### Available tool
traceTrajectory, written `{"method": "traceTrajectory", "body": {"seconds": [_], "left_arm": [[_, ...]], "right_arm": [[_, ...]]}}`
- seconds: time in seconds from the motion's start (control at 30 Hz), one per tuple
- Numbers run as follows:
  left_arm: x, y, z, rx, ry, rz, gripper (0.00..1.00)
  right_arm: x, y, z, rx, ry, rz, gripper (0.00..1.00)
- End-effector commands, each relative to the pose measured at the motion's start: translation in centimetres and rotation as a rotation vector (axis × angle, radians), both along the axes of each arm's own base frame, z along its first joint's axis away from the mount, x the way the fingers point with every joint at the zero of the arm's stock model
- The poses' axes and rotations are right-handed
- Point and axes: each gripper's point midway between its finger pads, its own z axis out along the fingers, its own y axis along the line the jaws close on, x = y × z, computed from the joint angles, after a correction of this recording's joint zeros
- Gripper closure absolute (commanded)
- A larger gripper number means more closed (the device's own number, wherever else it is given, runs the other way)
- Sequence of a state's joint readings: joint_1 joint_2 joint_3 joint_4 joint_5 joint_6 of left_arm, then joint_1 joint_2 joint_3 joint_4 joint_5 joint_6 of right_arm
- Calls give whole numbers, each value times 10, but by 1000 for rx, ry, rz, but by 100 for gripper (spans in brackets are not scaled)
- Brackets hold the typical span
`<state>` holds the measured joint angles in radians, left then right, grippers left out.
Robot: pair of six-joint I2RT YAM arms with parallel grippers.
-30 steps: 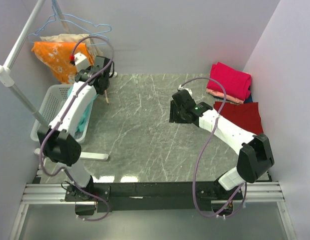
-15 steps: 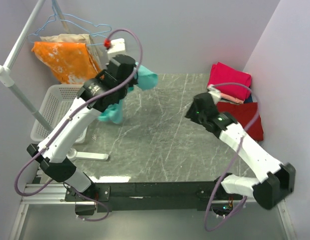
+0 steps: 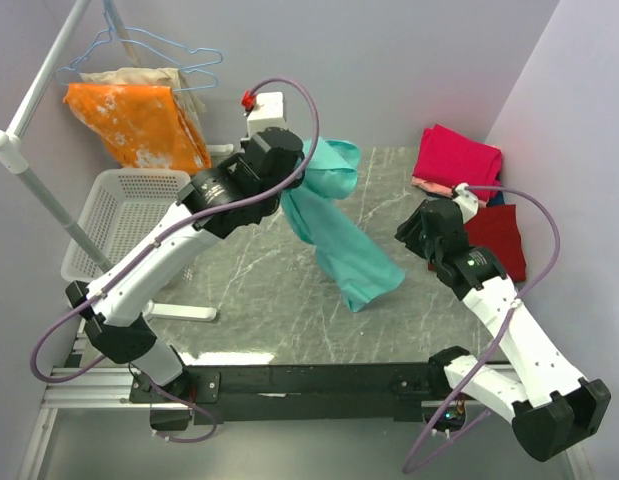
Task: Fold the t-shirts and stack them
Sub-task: Move the tshirt to the center of the board
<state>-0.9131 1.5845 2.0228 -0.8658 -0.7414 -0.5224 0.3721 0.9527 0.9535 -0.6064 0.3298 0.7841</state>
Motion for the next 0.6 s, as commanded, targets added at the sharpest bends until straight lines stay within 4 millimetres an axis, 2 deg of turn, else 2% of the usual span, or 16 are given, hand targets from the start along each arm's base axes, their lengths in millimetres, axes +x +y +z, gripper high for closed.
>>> {"method": "traceTrajectory", "body": {"seconds": [0.0,0.03,0.07,0.13,0.17,0.23,0.27,0.3,0.33,0.4,0.47,0.57], "left_arm": [[-2,43,-27,18,24,242,25],[-3,48,-39,29,41,272,22],[-7,59,-65,42,95,331,21],[-12,71,-87,1,142,402,15],[-17,83,-107,48,181,436,14],[-21,90,-115,42,190,452,14],[-23,91,-127,59,203,452,14],[-23,90,-132,61,209,441,14],[-27,90,-145,90,239,412,14],[-25,81,-153,63,250,370,14],[-28,68,-173,93,308,280,13],[-26,54,-192,117,347,206,12]], "right_arm": [[1,6,-11,10,27,32,45],[2,7,-13,7,32,36,45],[2,8,-15,5,40,42,45],[2,10,-18,-1,49,62,45],[2,12,-20,-2,54,69,45],[1,16,-26,-3,71,104,45],[2,19,-29,-1,80,119,44],[0,23,-36,-9,94,148,44],[-1,28,-41,3,107,177,44],[-3,34,-56,-3,150,211,44],[-5,39,-69,-7,193,234,44],[-9,52,-84,-10,235,291,44]]}}
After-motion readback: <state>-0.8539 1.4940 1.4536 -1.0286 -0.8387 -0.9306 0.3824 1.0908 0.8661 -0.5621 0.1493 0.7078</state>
